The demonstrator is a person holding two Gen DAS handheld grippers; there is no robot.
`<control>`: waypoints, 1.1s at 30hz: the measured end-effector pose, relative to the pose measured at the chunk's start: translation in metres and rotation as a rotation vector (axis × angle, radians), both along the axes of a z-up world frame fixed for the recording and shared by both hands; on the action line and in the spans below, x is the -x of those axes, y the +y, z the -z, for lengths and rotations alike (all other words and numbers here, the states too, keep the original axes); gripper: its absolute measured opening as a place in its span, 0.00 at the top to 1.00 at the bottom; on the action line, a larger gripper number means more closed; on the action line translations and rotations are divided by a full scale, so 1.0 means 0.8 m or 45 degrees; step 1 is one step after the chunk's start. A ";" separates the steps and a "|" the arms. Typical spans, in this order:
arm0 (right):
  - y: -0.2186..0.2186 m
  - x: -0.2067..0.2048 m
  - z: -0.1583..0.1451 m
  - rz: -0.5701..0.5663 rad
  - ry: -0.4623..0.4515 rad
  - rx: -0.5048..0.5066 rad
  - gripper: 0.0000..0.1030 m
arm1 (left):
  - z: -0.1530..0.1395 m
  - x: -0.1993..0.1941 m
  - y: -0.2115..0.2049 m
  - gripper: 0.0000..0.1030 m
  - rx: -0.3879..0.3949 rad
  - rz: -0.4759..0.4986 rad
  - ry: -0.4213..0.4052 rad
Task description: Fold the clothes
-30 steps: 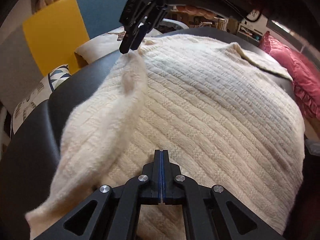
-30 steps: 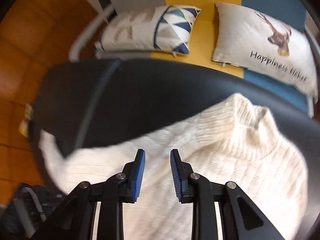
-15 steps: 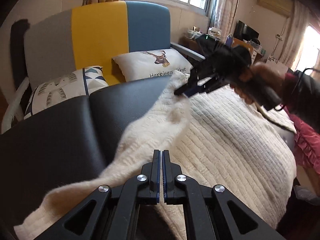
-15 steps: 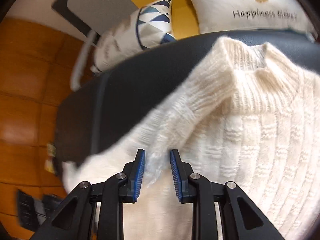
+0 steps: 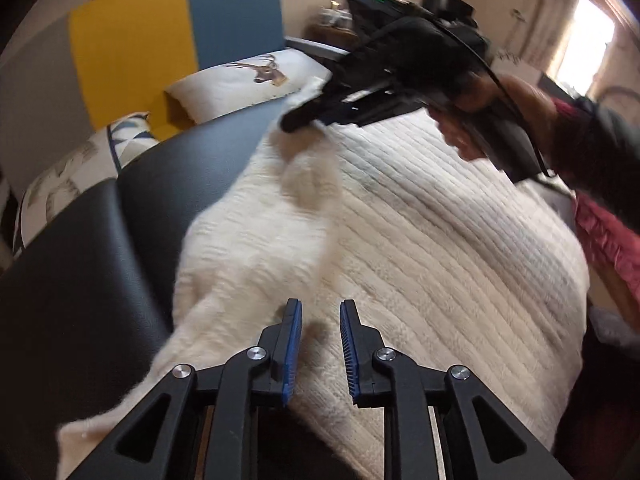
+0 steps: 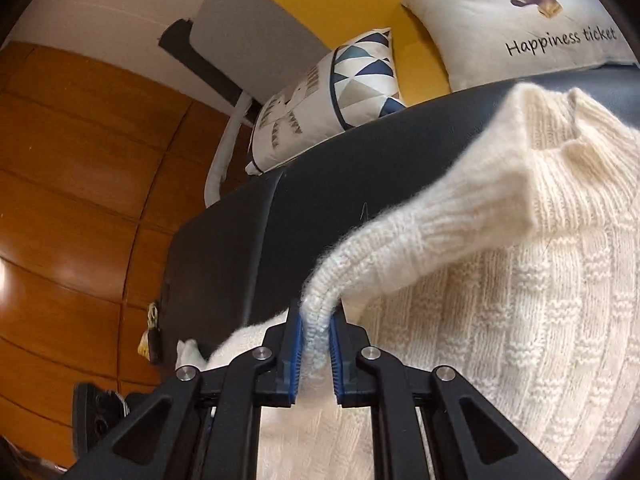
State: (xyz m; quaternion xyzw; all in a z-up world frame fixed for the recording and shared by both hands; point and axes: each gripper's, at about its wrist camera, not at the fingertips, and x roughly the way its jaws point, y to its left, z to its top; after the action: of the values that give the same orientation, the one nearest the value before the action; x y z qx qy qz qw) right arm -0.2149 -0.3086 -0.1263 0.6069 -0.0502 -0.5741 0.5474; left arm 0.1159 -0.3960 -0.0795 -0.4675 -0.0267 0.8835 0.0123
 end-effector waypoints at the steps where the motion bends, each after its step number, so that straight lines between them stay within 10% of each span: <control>1: -0.003 0.000 0.005 0.011 0.000 -0.016 0.89 | 0.001 0.002 0.004 0.79 0.061 0.008 -0.001; 4: -0.003 -0.006 0.004 0.025 0.086 -0.041 0.93 | 0.011 0.013 0.009 0.80 0.244 -0.024 -0.026; 6: -0.004 -0.016 -0.011 0.007 0.187 -0.006 0.94 | 0.014 0.018 0.000 1.00 0.265 -0.093 -0.017; 13: -0.053 -0.015 -0.064 0.000 0.468 0.064 0.95 | -0.014 0.009 -0.086 1.00 -0.060 -0.498 0.186; 21: -0.124 -0.012 0.002 -0.055 0.601 -0.232 0.95 | 0.021 0.011 -0.189 1.00 -0.313 -0.923 0.090; 33: -0.125 -0.077 0.015 -0.015 0.964 -0.380 0.79 | 0.011 -0.020 -0.194 1.00 -0.385 -0.955 0.096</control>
State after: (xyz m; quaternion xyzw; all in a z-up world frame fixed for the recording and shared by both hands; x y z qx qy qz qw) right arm -0.1532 -0.4083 -0.1385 0.4256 0.2424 -0.7548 0.4363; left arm 0.1321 -0.5515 -0.0885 -0.3857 -0.3244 0.8293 -0.2413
